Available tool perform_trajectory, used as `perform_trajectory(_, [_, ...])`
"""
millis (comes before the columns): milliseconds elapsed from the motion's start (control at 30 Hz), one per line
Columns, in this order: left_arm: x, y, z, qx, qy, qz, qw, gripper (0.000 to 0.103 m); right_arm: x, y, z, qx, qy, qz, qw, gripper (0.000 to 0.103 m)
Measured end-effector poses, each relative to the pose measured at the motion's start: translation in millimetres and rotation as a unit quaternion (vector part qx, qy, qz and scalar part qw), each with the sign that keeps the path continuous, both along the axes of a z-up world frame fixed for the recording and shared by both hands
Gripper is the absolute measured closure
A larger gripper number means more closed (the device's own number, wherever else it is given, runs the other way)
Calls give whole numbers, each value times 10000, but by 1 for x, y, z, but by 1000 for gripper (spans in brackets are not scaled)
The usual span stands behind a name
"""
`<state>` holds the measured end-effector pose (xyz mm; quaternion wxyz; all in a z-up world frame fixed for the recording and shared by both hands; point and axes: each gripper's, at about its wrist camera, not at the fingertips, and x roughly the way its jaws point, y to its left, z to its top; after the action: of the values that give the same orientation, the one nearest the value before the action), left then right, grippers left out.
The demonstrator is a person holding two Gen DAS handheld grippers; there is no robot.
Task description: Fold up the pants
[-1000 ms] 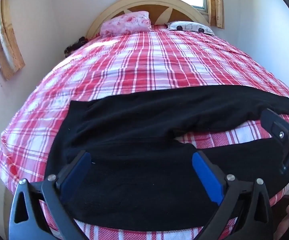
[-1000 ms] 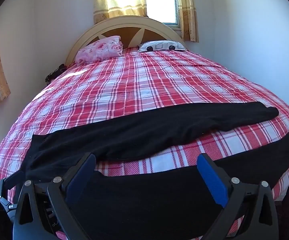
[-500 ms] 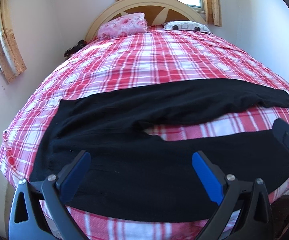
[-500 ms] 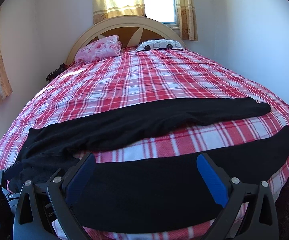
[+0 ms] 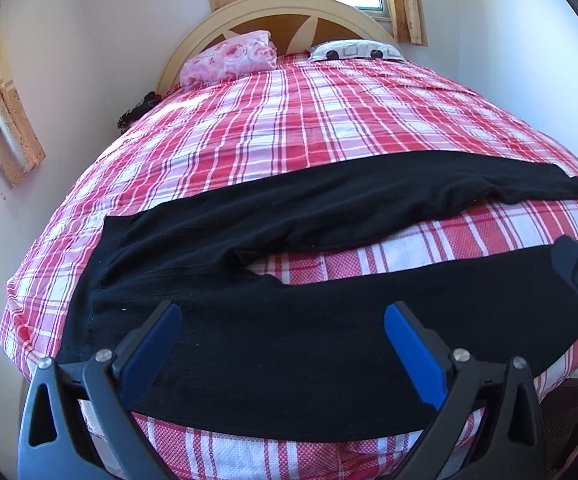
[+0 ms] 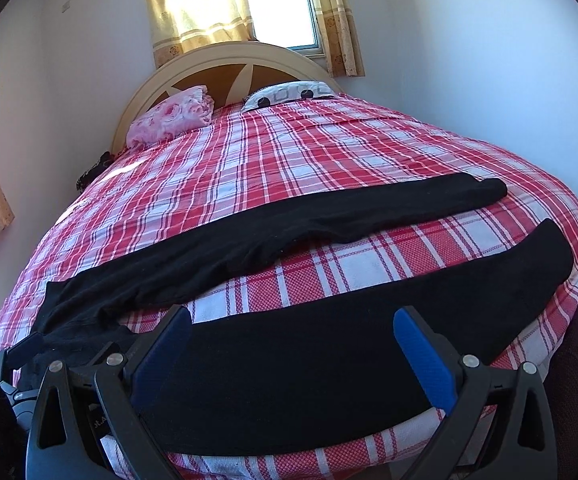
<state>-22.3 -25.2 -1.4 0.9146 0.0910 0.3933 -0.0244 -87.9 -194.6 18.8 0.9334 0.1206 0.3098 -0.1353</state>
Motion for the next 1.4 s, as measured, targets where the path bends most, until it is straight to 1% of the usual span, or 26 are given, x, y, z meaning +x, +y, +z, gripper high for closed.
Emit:
perform_trajectory(200, [2, 2, -3, -56, 33, 19, 10000, 0, 5, -1, -4, -7, 22, 97, 10000, 1])
perform_trajectory(567, [3, 5, -5, -105, 78, -10, 9999, 0, 9, 3, -5, -57, 54, 97, 9999, 1])
perform_trajectory(1100, [7, 8, -10, -161, 157, 68, 9997, 0, 16, 9, -10, -79, 143, 170, 9997, 1])
perform_trajectory(1400, [15, 17, -17, -273, 288, 159, 9991, 0, 21, 10, -14, -100, 196, 212, 9995, 1])
